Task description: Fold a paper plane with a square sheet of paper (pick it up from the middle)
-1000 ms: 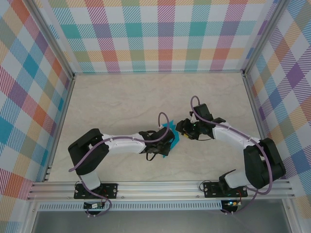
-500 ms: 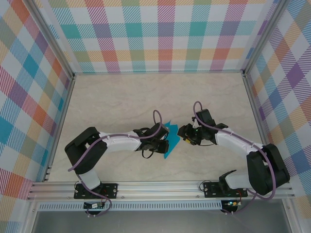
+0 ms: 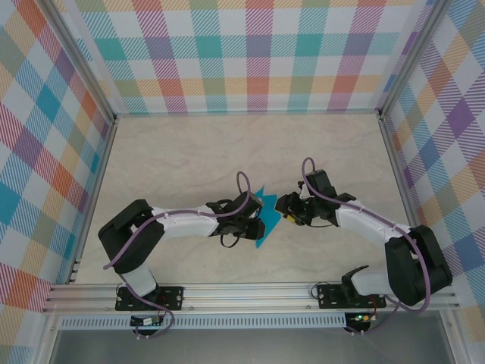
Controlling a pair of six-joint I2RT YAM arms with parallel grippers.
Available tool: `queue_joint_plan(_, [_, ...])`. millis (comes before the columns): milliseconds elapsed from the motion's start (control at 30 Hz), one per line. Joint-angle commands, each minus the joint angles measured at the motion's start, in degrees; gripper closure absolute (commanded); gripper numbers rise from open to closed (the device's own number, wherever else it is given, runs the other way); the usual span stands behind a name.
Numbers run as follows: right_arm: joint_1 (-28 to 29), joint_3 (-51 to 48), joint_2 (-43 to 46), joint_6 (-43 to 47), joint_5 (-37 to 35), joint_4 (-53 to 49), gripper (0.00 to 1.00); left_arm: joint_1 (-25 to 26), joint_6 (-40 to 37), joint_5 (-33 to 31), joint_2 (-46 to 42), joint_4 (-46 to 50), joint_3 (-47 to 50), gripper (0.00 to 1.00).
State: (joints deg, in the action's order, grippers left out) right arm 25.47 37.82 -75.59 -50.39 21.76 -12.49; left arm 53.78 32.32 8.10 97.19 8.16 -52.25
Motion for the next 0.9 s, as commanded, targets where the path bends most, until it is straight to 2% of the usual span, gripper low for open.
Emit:
queue_joint_plan(0, [-0.04, -0.99, -0.35, -0.66, 1.11, 1.10, 0.53, -0.65, 0.87, 0.07, -2.33, 0.01, -0.49, 0.76])
queue_joint_plan(633, [0.19, -1.06, -1.58, -1.12, 1.17, 1.77, 0.53, -0.54, 1.14, 0.09, -2.92, 0.61, 0.17, 0.75])
queue_joint_plan(867, [0.28, -0.76, -1.07, -1.16, 1.10, 1.17, 0.53, -0.63, 1.93, -0.09, -3.45, -1.20, 1.75, 0.91])
